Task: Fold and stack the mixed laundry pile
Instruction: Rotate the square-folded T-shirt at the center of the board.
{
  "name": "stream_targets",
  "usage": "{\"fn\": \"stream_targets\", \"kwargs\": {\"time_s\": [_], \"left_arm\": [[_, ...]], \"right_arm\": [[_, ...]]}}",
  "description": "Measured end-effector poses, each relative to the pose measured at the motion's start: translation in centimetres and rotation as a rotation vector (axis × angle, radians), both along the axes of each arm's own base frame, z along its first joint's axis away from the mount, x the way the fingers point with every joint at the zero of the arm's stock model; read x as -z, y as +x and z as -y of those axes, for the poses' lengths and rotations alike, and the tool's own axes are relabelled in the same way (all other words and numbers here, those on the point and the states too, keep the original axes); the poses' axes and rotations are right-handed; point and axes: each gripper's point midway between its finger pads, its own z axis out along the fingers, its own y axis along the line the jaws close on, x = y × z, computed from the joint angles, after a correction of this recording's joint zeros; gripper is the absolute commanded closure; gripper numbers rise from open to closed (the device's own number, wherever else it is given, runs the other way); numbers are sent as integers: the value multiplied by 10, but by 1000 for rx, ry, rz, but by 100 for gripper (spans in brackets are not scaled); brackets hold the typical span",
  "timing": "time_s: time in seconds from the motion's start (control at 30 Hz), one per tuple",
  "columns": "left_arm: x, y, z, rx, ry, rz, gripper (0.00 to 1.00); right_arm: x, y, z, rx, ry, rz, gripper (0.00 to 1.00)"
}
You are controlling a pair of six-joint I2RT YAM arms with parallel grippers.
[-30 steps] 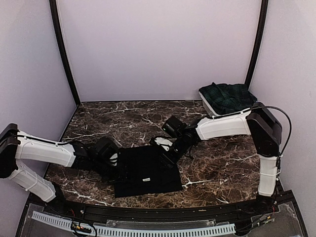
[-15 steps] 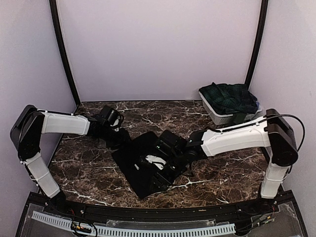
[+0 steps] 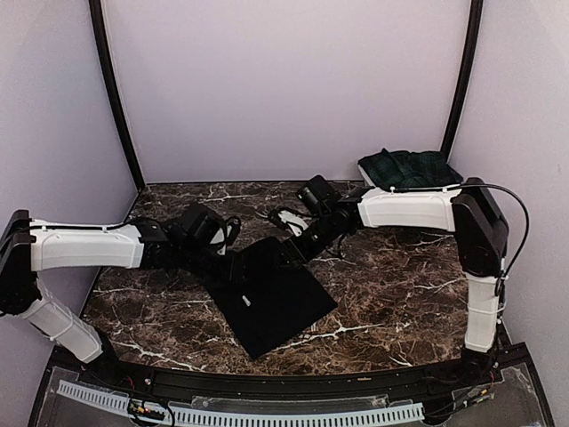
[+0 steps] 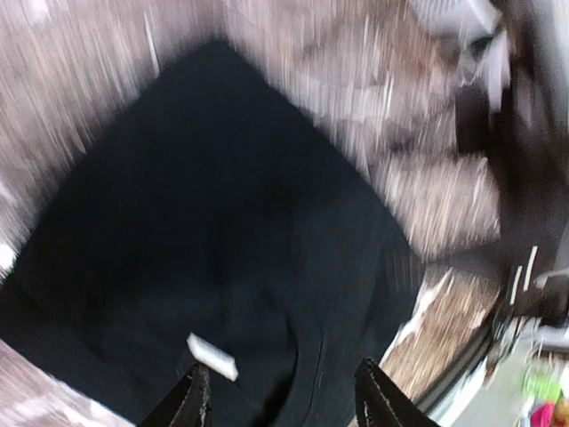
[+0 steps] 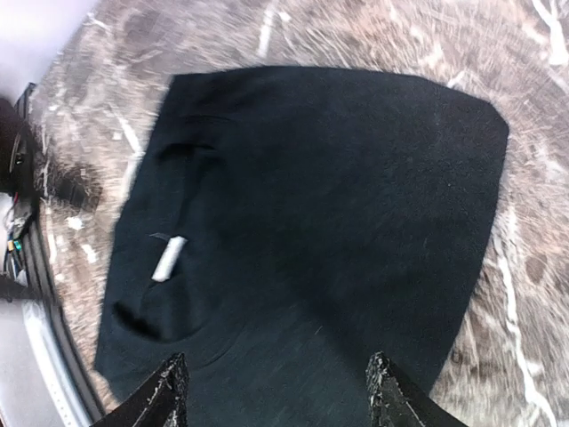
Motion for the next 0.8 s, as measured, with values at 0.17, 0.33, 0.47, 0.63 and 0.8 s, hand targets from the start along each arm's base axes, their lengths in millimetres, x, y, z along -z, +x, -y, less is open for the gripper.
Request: {"fn": "stream_targets", "kwargs": {"time_s": [0.17,0.33,0.47,0.63,0.8], "left_arm": [[48,-72,15,133,50,-111,48],[39,-95,43,207,-23,-100,50],[51,-99,51,201,-56,-136,50],[94,-103,49,175,8,-223,49],[94,-89,45,130,-7,-227,46]], "right_arm": [[16,19,-18,-12,5,-19,36],[-5,34,-45,-39,94,11,36],[-1,43,-56,-49,119,11,38],[35,45,-50,-45,87,-52,39],[62,45,-19,-7,62,-110,39]]}}
